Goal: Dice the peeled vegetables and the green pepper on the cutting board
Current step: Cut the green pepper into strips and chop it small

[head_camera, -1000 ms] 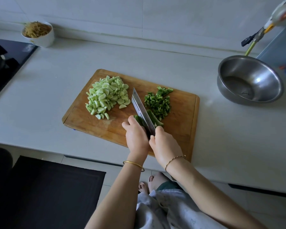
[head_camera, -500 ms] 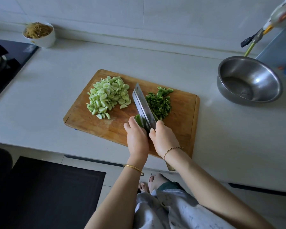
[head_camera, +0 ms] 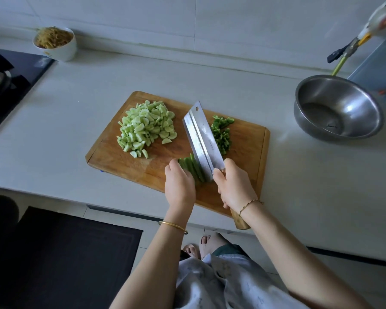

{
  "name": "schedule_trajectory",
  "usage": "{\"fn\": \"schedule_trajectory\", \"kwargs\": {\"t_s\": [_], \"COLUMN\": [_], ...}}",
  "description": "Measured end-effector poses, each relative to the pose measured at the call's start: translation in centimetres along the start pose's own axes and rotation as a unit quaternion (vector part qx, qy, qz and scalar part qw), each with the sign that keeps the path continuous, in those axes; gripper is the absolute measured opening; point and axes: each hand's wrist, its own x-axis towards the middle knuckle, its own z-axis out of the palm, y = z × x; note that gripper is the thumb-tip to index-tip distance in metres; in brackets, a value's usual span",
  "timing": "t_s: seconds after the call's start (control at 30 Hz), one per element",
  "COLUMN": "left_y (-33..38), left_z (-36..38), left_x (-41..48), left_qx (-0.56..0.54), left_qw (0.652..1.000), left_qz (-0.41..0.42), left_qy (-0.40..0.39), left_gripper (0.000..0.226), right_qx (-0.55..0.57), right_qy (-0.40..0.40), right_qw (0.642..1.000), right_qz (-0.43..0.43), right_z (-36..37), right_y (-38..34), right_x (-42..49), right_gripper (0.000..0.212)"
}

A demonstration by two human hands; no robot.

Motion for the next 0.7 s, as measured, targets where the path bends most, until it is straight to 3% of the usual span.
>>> {"fn": "schedule_trajectory", "kwargs": {"t_s": [0.33, 0.7], "left_y": [-0.4, -0.6], "left_z": [0.6, 0.9], "left_x": [1.6, 1.6], "left_qx": [-0.112, -0.093], "left_qw": [0.993, 0.995], "left_qz": [-0.04, -0.022], "left_qy": [-0.017, 0.003], "left_gripper": [0.02, 0.005], "right_qx": [-0.031, -0.126], "right_qy": [-0.007, -0.032], "right_qw": [0.999, 0.991], "right_qz": [-0.023, -0.017], "right_z": [-1.2, -0.6], "right_y": [0.1, -0.9], "right_x": [-1.9, -2.5], "right_gripper": [0.022, 0.022]}}
